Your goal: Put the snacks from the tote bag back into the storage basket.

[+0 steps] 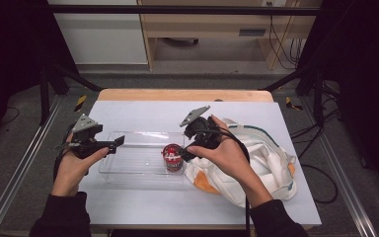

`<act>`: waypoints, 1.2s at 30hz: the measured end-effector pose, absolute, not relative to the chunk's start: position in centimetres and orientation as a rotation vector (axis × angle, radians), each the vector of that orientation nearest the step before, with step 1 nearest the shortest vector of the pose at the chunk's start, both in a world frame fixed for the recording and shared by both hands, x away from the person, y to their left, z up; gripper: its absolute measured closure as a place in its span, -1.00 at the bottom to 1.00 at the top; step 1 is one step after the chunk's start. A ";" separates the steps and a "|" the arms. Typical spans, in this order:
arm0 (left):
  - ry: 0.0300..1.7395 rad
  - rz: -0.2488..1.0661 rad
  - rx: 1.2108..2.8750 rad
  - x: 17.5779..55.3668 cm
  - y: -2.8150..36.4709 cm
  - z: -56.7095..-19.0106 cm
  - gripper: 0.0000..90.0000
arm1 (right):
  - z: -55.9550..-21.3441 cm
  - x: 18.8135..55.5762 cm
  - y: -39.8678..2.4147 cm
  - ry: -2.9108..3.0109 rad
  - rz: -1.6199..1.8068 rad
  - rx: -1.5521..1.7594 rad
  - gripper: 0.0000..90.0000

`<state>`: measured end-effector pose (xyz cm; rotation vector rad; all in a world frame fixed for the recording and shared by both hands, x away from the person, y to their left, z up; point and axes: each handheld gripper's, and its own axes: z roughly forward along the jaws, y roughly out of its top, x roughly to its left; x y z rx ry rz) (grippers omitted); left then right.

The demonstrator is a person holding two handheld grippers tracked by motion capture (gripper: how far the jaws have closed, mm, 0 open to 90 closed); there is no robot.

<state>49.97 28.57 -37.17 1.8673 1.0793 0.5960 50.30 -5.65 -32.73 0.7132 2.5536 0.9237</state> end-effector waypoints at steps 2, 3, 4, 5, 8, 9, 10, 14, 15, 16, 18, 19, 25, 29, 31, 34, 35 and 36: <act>1.078 0.596 1.865 50.0 28.6 -37.2 -0.87 | -32.5 50.2 -6.0 2.536 0.936 0.735 -0.82; 1.078 0.595 1.865 50.0 28.6 -37.2 -0.87 | -32.4 50.1 -6.2 2.528 0.939 0.744 -0.82; 1.078 0.595 1.864 50.0 28.6 -37.2 -0.88 | -32.3 50.1 -6.3 2.519 0.941 0.755 -0.82; 1.077 0.595 1.864 50.0 28.7 -37.2 -0.88 | -32.2 50.0 -6.5 2.513 0.945 0.759 -0.83; 1.074 0.597 1.861 50.0 28.7 -37.1 -0.88 | -32.0 49.8 -7.0 2.498 0.953 0.772 -0.83; 1.072 0.597 1.863 49.9 28.7 -37.1 -0.89 | -32.0 49.7 -7.1 2.493 0.954 0.775 -0.83; 1.069 0.596 1.863 49.9 28.6 -37.1 -0.89 | -32.0 49.6 -7.3 2.487 0.956 0.782 -0.83; 1.071 0.595 1.865 50.0 28.7 -37.2 -0.90 | -31.8 49.1 -8.1 2.464 0.968 0.802 -0.83; 1.071 0.595 1.864 50.0 28.7 -37.2 -0.90 | -31.8 49.0 -8.3 2.457 0.969 0.807 -0.83; 1.071 0.595 1.863 50.0 28.7 -37.2 -0.90 | -31.7 48.9 -8.6 2.450 0.971 0.813 -0.83; 1.070 0.596 1.860 50.0 28.7 -37.2 -0.90 | -31.6 48.7 -9.1 2.437 0.972 0.831 -0.83; 1.071 0.596 1.859 49.9 28.7 -37.1 -0.90 | -31.6 48.6 -9.4 2.428 0.972 0.836 -0.83; 1.072 0.598 1.845 49.9 28.9 -37.0 -0.90 | -31.2 48.1 -11.0 2.396 0.970 0.874 -0.84; 1.075 0.601 1.835 49.9 29.2 -37.0 -0.90 | -31.1 47.7 -12.2 2.372 0.976 0.896 -0.84; 1.077 0.603 1.834 49.8 29.2 -36.9 -0.90 | -31.0 47.6 -12.6 2.366 0.971 0.905 -0.84; 1.079 0.605 1.835 49.9 29.4 -36.9 -0.90 | -31.0 47.3 -13.4 2.352 0.974 0.923 -0.84; 1.080 0.607 1.832 49.9 29.4 -36.9 -0.90 | -31.0 47.3 -13.6 2.347 0.978 0.926 -0.84; 1.082 0.607 1.830 49.9 29.4 -36.9 -0.90 | -31.0 47.2 -13.8 2.346 0.974 0.933 -0.84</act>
